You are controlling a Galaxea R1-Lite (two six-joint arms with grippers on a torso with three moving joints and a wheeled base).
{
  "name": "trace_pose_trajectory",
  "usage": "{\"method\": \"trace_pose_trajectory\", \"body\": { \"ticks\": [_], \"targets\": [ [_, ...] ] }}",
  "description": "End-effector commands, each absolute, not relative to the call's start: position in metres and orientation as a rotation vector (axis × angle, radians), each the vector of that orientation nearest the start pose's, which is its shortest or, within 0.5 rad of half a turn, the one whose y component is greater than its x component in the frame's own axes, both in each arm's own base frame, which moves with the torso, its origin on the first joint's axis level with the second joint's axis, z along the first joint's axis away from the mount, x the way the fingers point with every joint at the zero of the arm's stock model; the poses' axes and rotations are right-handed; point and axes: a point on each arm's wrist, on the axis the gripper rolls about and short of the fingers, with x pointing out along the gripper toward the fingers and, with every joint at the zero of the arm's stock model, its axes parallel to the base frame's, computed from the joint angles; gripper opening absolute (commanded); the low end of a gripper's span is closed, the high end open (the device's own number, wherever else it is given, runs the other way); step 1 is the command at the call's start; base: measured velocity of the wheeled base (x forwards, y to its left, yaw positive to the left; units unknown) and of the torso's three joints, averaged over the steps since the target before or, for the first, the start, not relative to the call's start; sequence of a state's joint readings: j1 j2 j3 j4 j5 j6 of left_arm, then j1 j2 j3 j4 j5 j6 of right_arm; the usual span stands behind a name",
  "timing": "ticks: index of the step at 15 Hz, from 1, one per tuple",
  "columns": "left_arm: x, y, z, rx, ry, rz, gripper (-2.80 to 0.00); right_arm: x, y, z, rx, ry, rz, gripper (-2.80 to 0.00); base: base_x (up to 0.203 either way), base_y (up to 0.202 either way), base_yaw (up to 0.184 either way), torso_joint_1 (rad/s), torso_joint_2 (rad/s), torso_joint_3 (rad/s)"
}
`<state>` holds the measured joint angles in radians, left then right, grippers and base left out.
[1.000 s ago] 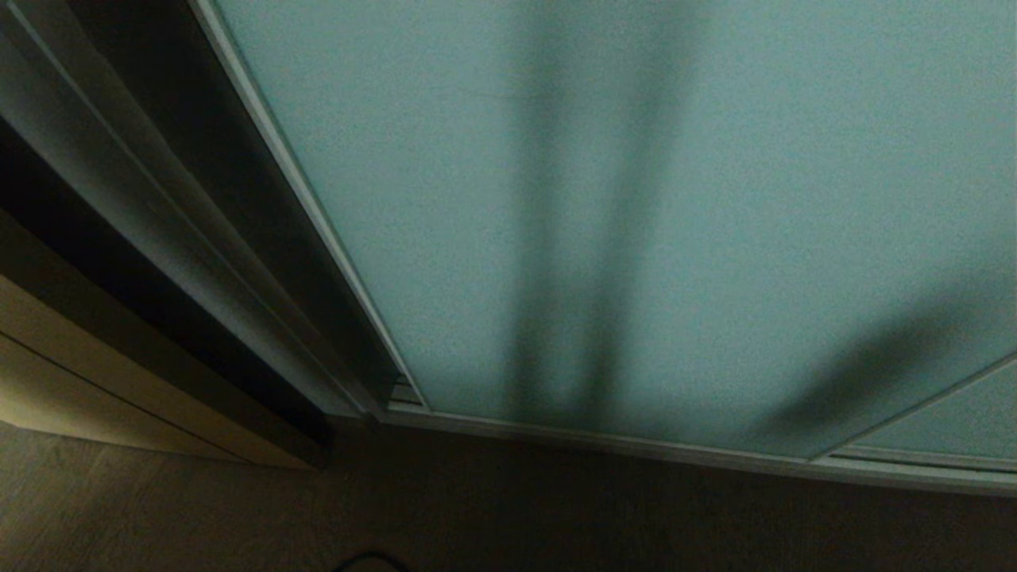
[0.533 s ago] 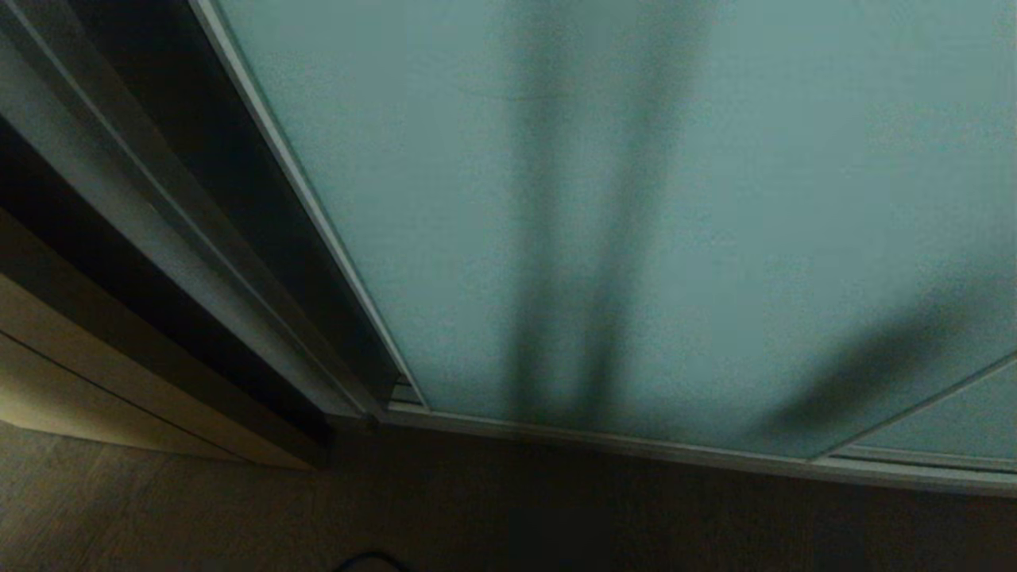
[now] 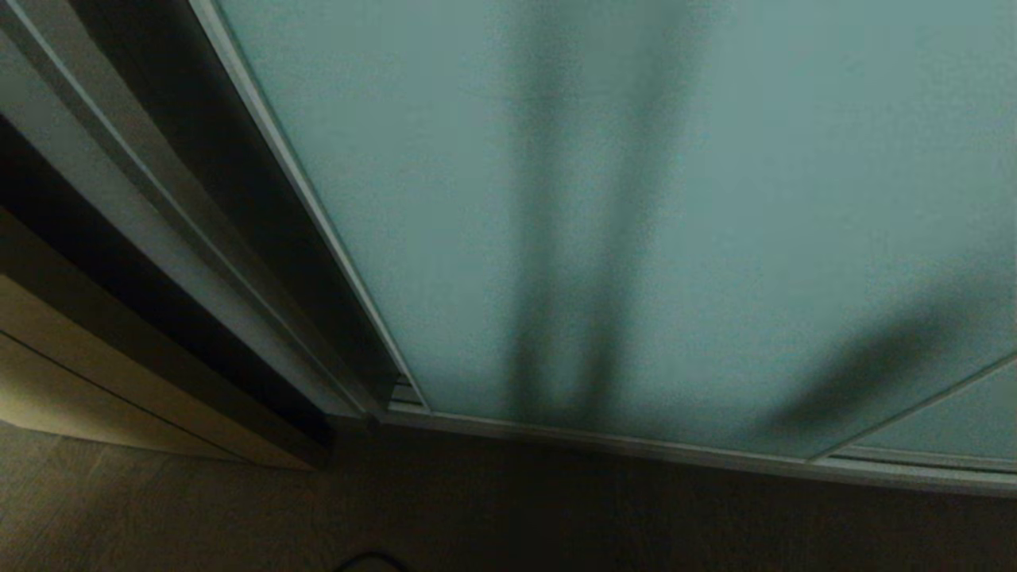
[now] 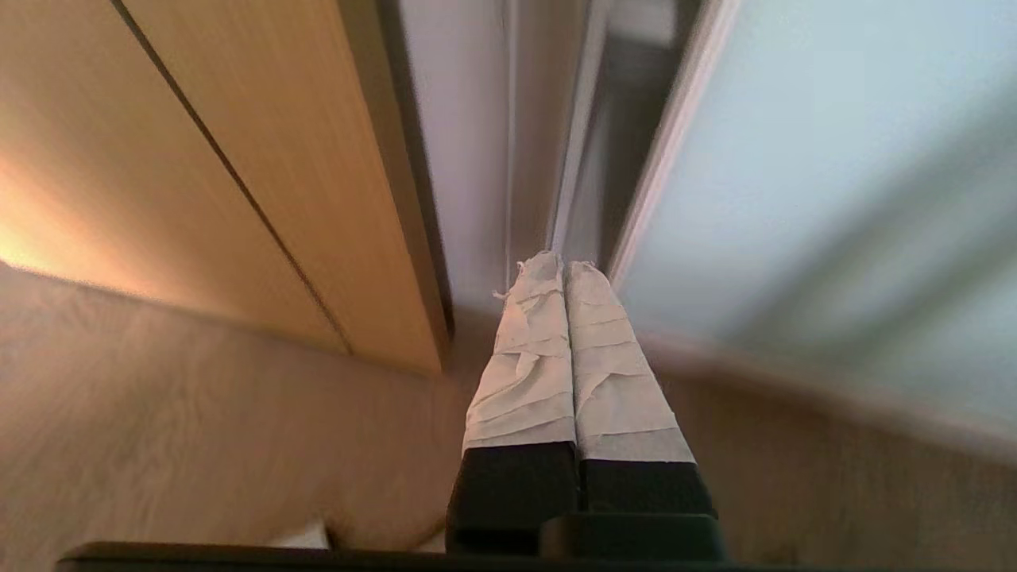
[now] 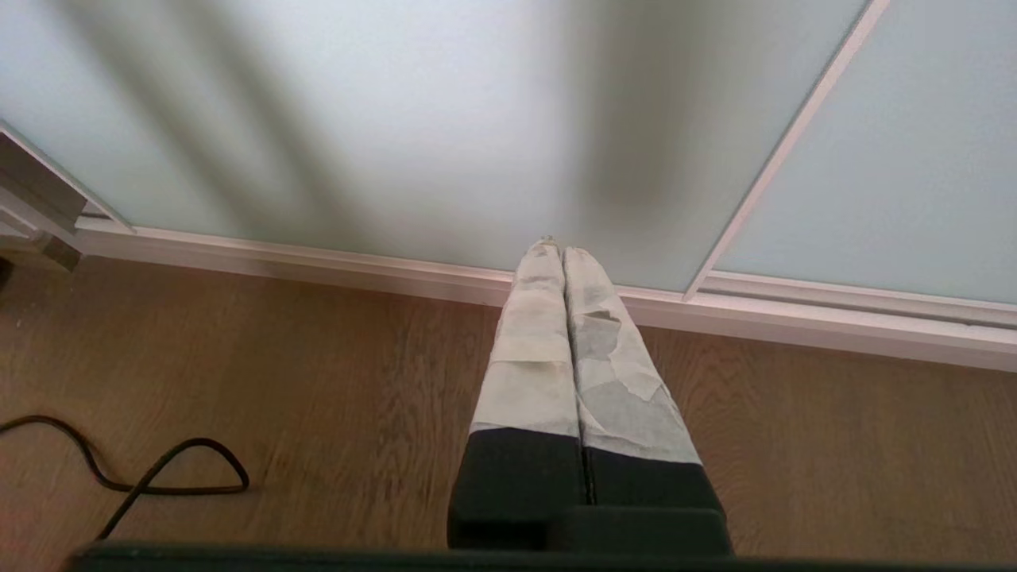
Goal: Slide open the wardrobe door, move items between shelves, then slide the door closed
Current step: Close the door
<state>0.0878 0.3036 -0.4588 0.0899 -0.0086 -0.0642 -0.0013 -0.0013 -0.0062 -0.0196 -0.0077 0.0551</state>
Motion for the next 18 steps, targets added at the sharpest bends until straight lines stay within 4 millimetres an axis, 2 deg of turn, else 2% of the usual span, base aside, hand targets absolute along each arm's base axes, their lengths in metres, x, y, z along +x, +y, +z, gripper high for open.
{"method": "trace_pose_trajectory", "body": {
  "ticks": [1, 2, 6, 10, 11, 12, 18],
  "targets": [
    [-0.017, -0.002, 0.172, -0.045, 0.005, 0.061, -2.80, -0.023, 0.000, 0.079, 0.055, -0.028, -0.007, -2.80, 0.000, 0.000, 0.000, 0.000, 0.00, 0.000],
    [-0.015, -0.002, 0.165, -0.034, 0.029, 0.048, -2.80, -0.023, 0.000, 0.079, 0.055, -0.028, -0.008, -2.80, 0.000, 0.000, 0.000, 0.000, 0.00, 0.000],
    [-0.010, 0.000, 0.163, 0.031, 0.026, -0.059, -2.80, -0.023, 0.000, 0.079, 0.055, -0.028, -0.008, -2.80, 0.000, 0.000, 0.000, 0.000, 0.00, 0.000],
    [-0.026, -0.001, 0.105, 0.071, -0.044, -0.036, -2.80, -0.023, 0.000, 0.079, 0.055, -0.028, -0.007, -2.80, 0.000, 0.000, 0.000, 0.000, 0.00, 0.000],
    [-0.024, -0.001, 0.086, 0.092, -0.027, -0.030, -2.80, -0.024, 0.000, 0.079, 0.055, -0.029, -0.008, -2.80, 0.000, 0.000, 0.000, 0.000, 0.00, 0.000],
    [-0.023, -0.001, 0.076, 0.092, -0.006, -0.025, -2.80, -0.023, 0.000, 0.079, 0.055, -0.028, -0.008, -2.80, 0.000, 0.000, 0.000, 0.000, 0.00, 0.000],
    [-0.023, -0.001, 0.076, 0.074, 0.001, -0.019, -2.80, -0.023, 0.000, 0.079, 0.055, -0.028, -0.007, -2.80, 0.000, 0.000, 0.000, 0.000, 0.00, 0.000]
  ]
}}
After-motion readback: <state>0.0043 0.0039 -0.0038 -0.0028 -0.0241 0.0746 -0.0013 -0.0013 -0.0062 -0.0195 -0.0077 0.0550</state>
